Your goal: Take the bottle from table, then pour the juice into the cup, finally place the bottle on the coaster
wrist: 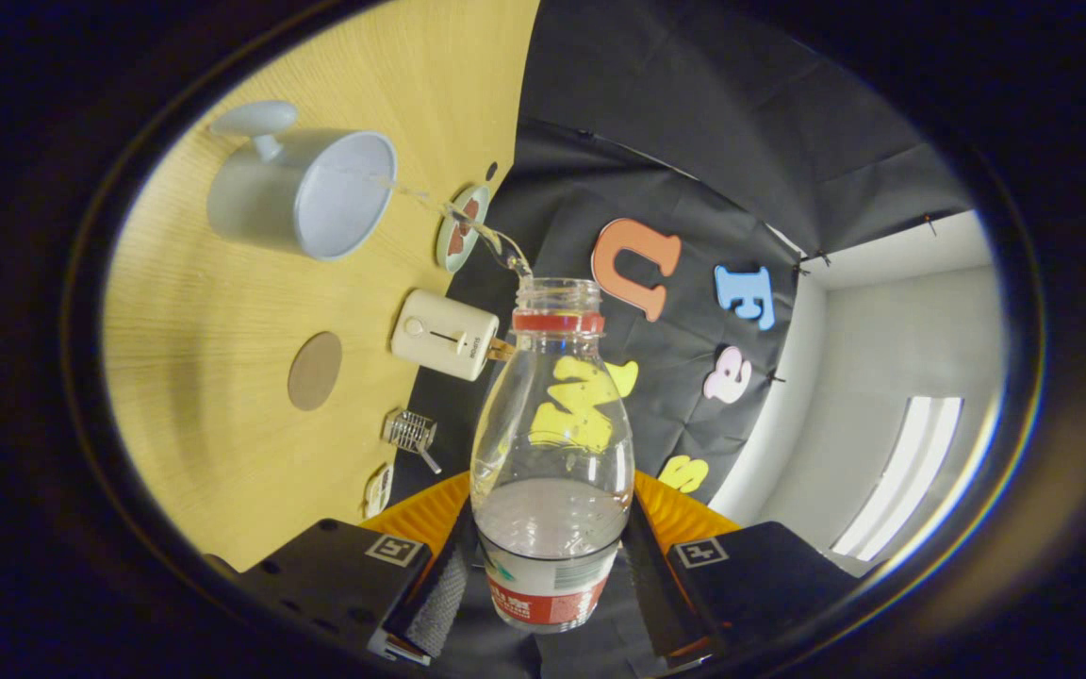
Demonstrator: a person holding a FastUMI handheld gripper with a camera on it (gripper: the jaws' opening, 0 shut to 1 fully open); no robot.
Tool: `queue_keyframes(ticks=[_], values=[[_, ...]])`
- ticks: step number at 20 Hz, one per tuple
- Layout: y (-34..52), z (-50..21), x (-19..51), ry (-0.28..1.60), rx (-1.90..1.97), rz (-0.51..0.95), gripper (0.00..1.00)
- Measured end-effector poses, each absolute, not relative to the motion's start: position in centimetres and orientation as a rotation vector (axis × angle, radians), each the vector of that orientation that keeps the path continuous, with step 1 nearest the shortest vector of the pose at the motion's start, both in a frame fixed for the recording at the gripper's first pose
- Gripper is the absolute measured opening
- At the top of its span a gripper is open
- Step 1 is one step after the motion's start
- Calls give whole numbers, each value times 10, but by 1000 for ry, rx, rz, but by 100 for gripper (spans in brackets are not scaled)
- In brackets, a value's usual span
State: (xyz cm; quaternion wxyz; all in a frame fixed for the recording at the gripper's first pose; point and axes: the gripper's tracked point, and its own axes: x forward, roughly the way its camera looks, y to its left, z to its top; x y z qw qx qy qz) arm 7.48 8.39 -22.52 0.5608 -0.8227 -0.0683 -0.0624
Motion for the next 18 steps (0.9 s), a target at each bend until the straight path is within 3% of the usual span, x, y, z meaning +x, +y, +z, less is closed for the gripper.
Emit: queue_keyframes(ticks=[18], values=[[79,-219,82,-123,-2030,-181,82]])
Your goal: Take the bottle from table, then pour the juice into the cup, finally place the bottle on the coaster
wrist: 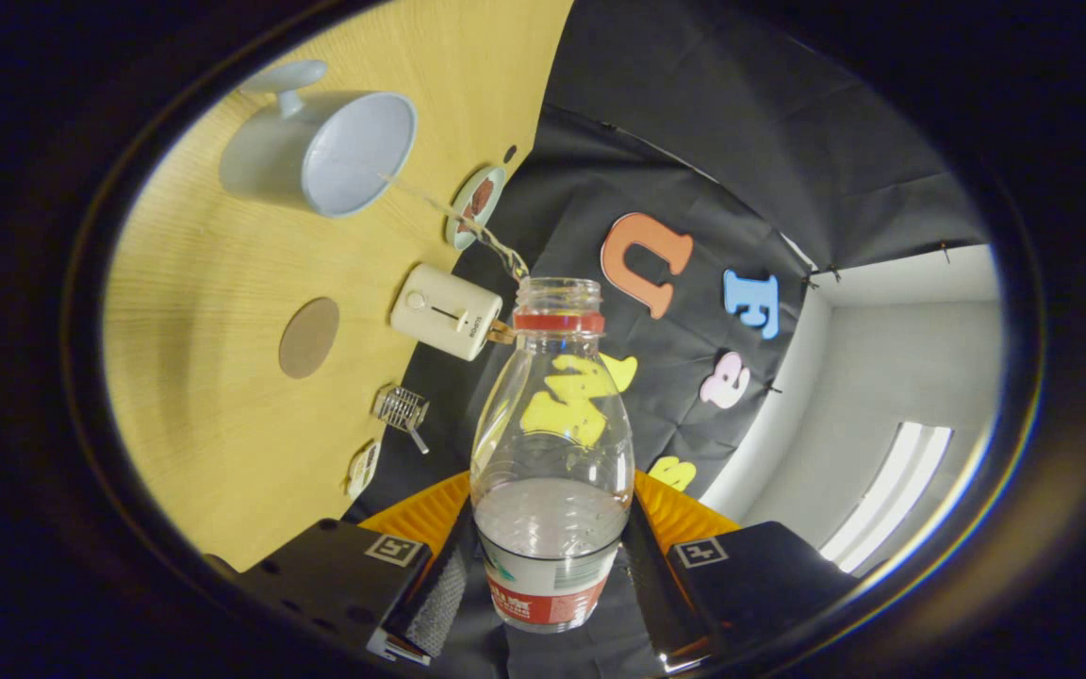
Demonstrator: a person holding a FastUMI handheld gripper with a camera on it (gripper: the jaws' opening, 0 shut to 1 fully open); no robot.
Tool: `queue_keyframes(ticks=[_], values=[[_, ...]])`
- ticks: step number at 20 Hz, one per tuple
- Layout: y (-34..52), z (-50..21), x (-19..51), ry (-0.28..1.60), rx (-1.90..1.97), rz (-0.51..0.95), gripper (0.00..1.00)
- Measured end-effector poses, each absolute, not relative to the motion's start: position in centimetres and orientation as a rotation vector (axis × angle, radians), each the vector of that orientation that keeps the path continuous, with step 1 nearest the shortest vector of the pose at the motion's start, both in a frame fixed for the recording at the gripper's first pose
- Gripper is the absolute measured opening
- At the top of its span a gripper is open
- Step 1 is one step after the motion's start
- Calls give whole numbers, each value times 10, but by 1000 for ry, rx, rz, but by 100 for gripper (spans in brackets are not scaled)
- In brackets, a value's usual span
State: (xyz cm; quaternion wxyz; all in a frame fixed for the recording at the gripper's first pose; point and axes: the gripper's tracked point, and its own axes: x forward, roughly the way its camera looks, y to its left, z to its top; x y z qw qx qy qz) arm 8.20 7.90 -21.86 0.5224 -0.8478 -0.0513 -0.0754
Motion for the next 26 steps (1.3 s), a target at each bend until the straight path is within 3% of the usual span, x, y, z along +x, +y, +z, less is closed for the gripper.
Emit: queue_keyframes(ticks=[26], values=[[101,-189,88,-166,-2228,-250,82]])
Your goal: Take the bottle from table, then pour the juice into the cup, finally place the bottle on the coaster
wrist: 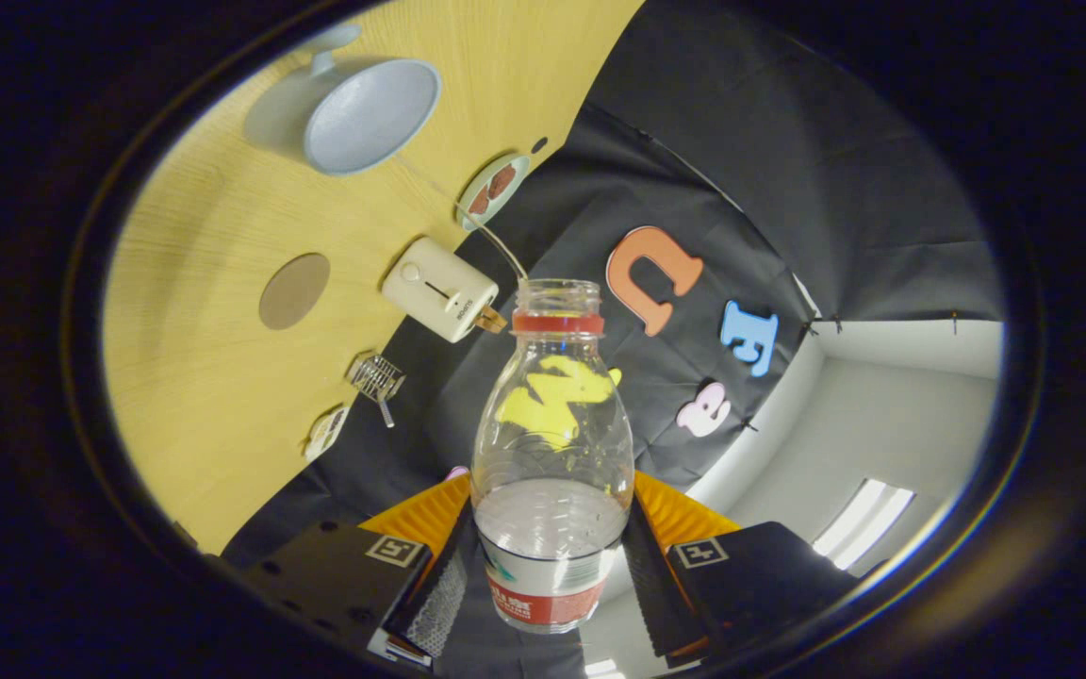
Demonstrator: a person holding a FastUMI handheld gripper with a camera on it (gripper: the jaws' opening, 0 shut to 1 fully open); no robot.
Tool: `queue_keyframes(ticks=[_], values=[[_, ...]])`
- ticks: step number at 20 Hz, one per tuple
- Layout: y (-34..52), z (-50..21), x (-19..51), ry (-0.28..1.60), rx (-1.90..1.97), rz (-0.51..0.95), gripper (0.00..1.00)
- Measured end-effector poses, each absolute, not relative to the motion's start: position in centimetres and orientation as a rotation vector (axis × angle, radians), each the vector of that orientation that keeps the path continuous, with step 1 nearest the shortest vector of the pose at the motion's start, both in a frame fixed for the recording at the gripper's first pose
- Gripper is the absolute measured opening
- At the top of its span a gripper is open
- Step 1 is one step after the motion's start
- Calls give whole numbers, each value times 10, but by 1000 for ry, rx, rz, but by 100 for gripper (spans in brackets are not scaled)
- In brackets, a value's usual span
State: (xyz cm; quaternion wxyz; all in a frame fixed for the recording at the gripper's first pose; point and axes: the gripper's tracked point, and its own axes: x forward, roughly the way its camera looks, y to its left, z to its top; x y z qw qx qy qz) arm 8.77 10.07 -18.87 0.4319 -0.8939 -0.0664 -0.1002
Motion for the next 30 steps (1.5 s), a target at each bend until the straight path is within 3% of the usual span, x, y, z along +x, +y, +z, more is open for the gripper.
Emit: queue_keyframes(ticks=[24,30], values=[[117,-199,86,-211,-2251,-215,81],[106,-224,88,-133,-2037,-143,81]])
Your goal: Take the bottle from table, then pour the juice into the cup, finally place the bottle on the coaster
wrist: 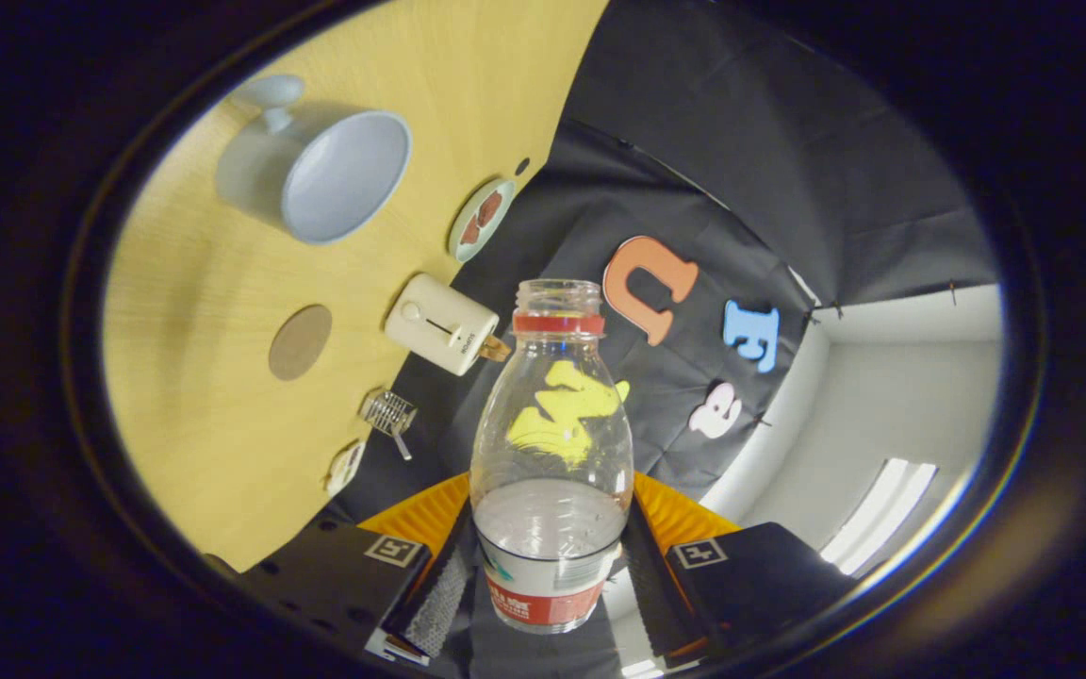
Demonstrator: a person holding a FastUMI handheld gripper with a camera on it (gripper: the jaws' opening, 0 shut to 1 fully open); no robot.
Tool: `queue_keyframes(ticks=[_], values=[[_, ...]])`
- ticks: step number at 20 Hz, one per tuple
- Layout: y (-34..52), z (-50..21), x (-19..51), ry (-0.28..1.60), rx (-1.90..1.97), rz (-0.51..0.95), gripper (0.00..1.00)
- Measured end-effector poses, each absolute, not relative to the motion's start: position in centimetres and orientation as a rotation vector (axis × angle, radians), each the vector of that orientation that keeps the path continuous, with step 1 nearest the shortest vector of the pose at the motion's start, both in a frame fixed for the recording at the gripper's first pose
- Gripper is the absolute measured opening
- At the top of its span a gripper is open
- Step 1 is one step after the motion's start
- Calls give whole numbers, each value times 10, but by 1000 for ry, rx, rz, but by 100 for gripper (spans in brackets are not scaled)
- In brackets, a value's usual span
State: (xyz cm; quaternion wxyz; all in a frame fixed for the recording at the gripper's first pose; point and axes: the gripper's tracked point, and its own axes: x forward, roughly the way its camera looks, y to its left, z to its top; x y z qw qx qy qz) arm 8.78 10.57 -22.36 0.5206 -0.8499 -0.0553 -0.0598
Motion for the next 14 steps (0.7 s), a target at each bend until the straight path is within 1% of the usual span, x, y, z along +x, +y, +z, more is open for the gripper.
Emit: queue_keyframes(ticks=[3,7,11,14], values=[[101,-232,86,-127,-1905,-142,82],[84,-265,83,1,-1653,-86,82],[85,-257,77,15,-1423,-62,82],[86,-259,76,62,-1232,-20,82]])
